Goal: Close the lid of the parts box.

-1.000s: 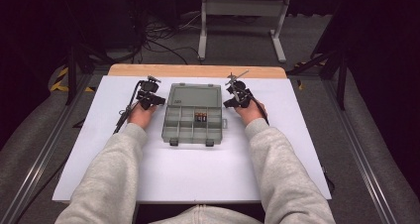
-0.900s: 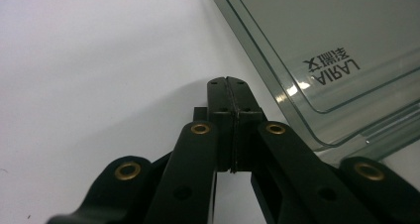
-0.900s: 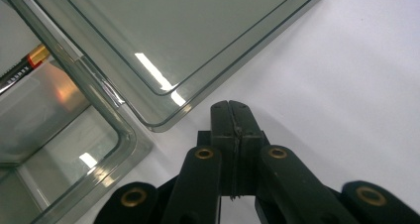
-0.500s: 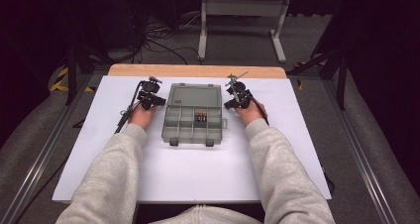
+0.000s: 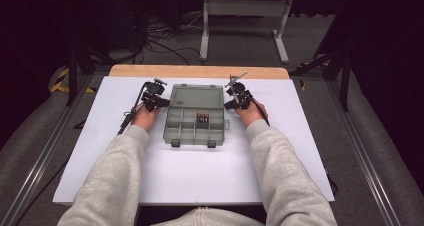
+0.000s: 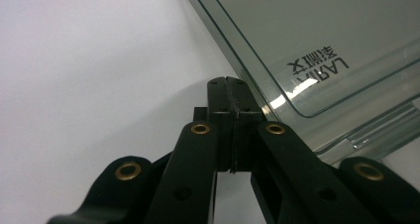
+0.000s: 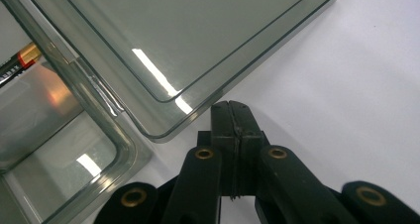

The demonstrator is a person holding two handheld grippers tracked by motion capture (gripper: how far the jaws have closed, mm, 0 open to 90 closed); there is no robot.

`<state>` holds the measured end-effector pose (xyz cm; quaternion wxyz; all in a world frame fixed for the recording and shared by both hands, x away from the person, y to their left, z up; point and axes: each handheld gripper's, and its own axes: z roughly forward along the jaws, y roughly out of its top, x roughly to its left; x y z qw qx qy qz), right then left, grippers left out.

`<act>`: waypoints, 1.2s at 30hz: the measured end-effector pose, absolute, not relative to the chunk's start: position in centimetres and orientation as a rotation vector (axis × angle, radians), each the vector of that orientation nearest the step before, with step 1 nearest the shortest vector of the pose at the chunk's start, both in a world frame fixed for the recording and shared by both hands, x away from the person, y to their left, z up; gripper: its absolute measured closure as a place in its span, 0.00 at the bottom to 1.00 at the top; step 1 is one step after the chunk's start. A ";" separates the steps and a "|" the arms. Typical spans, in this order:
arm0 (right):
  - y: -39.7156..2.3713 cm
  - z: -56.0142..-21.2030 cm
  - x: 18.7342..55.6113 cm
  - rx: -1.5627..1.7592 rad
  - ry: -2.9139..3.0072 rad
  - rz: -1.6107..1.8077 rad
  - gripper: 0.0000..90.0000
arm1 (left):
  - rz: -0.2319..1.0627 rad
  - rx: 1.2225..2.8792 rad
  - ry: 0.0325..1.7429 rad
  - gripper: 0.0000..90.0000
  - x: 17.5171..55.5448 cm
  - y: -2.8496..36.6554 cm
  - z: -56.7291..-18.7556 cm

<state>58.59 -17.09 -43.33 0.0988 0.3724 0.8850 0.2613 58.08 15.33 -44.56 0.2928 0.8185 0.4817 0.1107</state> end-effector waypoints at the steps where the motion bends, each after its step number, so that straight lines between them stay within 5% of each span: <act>1: -17.1 -43.3 58.6 1.100 2.622 0.776 1.00 | 0.290 2.180 1.280 0.99 58.1 15.4 -44.6; 36: -16.5 -42.4 58.9 1.052 2.555 0.848 1.00 | 0.306 2.114 1.267 0.99 58.3 15.6 -43.8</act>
